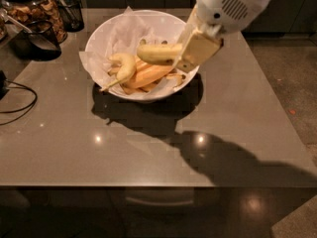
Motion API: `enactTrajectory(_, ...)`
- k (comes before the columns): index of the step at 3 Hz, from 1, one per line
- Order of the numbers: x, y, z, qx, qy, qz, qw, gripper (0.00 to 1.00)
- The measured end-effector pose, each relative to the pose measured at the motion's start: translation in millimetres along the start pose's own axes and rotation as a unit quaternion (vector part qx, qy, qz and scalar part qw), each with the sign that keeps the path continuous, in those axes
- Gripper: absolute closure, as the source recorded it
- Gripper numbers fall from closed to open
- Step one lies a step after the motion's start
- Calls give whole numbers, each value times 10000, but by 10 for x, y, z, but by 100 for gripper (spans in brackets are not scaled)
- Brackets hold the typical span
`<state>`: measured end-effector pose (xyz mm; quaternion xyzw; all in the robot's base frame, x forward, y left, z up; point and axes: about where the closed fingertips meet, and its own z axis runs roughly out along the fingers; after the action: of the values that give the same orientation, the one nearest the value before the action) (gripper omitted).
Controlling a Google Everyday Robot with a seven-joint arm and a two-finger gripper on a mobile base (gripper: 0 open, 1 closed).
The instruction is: Pick banana from white bowl
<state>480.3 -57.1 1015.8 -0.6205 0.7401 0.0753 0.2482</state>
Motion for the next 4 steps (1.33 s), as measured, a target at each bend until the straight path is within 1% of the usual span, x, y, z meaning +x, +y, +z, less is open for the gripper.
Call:
enactTrajectory(1, 339, 342, 87, -232, 20, 406, 9989, 100)
enactTrajectory(2, 343, 345, 91, -237, 23, 409, 9989, 100)
enactTrajectory(3, 249, 459, -53, -196, -52, 310, 9993, 100)
enactTrajectory(4, 194, 901, -406, 1, -234, 386, 9990, 100)
